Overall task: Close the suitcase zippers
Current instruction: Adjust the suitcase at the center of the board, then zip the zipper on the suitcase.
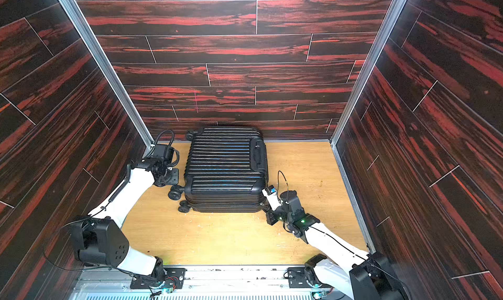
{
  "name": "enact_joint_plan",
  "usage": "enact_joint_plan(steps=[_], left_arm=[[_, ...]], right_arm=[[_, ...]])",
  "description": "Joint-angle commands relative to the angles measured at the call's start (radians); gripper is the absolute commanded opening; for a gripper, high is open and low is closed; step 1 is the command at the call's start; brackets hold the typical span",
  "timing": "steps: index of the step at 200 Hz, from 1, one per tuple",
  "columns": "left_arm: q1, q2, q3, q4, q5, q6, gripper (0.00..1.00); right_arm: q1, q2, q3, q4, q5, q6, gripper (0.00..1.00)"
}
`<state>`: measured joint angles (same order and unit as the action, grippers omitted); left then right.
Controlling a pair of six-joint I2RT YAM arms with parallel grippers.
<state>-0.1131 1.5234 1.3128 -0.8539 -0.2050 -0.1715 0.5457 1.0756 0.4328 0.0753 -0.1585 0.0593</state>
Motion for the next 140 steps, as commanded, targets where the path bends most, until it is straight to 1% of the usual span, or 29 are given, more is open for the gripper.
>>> enact_joint_plan(steps=[1,19,38,64,84,101,125,140], left_arm=[[-0.013,-0.025,-0.022,-0.135,0.188,0.039,0.47],[-0.015,-0.049,-0.056,-0.142,0.306,0.04,0.47],[-0.04,-0.075,-0.095,-0.14,0.396,0.037,0.47],[-0.106,-0.117,-0.134,-0.13,0.441,0.017,0.47],[-0.148,-0.154,-0.163,-0.09,0.461,-0.028,0.47],[-0.165,-0.186,-0.201,-0.026,0.49,-0.079,0.47],[-0.173,-0.225,-0.264,0.09,0.482,-0.164,0.47],[-0.18,-0.234,-0.279,0.132,0.474,-0.199,0.47]], right_arm=[[0.006,-0.008,0.034,0.028,0.077,-0.009,0.0],[0.003,0.003,0.052,0.01,0.121,-0.026,0.0],[-0.009,0.023,0.078,-0.007,0.158,-0.047,0.0],[-0.047,0.052,0.118,-0.023,0.171,-0.062,0.0],[-0.061,0.064,0.146,-0.045,0.171,-0.078,0.0],[-0.061,0.055,0.152,-0.058,0.12,-0.08,0.0],[-0.055,0.019,0.126,-0.056,-0.006,-0.075,0.0],[-0.031,-0.003,0.094,-0.025,-0.066,-0.077,0.0]])
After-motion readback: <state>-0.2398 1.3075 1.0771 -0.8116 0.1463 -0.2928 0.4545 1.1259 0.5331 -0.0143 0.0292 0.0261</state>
